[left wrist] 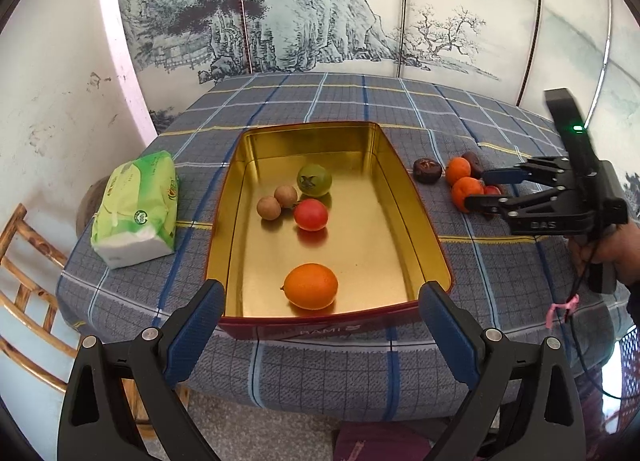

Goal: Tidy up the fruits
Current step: 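Grasp a tangerine with the right gripper and lift it while the left gripper moves toward the fruits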

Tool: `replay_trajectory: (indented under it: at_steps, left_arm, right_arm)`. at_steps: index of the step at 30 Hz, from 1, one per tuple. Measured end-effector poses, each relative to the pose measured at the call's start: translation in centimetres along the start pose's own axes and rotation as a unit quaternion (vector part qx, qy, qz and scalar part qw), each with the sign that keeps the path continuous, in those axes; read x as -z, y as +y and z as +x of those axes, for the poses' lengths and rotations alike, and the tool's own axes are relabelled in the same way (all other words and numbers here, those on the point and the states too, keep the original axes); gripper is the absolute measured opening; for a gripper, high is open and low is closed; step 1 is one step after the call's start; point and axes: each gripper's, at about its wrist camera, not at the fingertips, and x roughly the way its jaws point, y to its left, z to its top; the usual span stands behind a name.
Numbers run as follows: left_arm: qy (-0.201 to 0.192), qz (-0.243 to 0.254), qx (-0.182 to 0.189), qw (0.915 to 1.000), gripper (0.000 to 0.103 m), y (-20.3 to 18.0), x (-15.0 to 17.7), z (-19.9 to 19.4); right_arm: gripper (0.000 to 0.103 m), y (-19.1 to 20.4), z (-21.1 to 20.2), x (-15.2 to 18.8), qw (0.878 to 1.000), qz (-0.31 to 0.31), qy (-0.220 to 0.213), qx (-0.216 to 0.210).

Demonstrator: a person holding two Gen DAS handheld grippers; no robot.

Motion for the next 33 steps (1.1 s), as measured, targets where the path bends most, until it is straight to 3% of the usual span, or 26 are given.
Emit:
replay_trajectory:
  at_steps: [2,4,8,13,17,21,25,27,31,33]
  left_arm:
    - [0.003,0.004,0.001,1.0,0.097,-0.3,-0.1,0.3]
    - [0.004,0.011,0.002,0.9999,0.097,-0.5,-0.2,0.4]
    - [0.004,0.034,0.011,0.9993,0.097,-1.7,-0.7,0.4]
    - [-0.009,0.059,0.024,0.998,0.097,-3.1,-1.8,0.2]
    - [-0.011,0.077,0.054,0.9955,0.097,-4.5,-3.5,0.6]
    - [-0.012,0.126,0.07,0.9896,0.097,-6.5,-6.2,1.6]
    - [-0.028,0.21,0.093,0.973,0.097,-8.5,-8.4,2.9]
    - [-0.016,0.269,0.109,0.9567,0.097,-9.7,-9.6,4.4]
    - [0.024,0.333,0.162,0.9285,0.094,-11.2,-12.2,7.3]
    - [0.039,0.38,0.17,0.9084,0.093,-12.1,-13.0,8.7]
  right_arm:
    - [0.048,-0.1,1.3,-0.4,1.0,-0.001,0.02,0.015]
    - [0.037,-0.1,1.4,-0.6,1.0,0.001,0.013,0.002]
    - [0.035,0.5,0.8,-0.4,1.0,0.001,0.004,0.0]
    - [0.035,-1.3,-4.9,1.8,0.995,0.065,-0.072,-0.014]
    - [0.035,-4.9,-9.1,5.7,0.987,0.121,-0.104,0.027]
    - [0.035,-8.9,-10.3,9.9,0.98,0.16,-0.084,0.087]
    - [0.036,-11.3,-10.6,13.1,0.971,0.202,-0.081,0.099]
    - [0.036,-11.6,-10.5,14.0,0.969,0.215,-0.084,0.094]
    - [0.036,-11.8,-10.0,14.9,0.967,0.225,-0.085,0.085]
    - [0.036,-12.0,-9.8,15.1,0.966,0.23,-0.086,0.078]
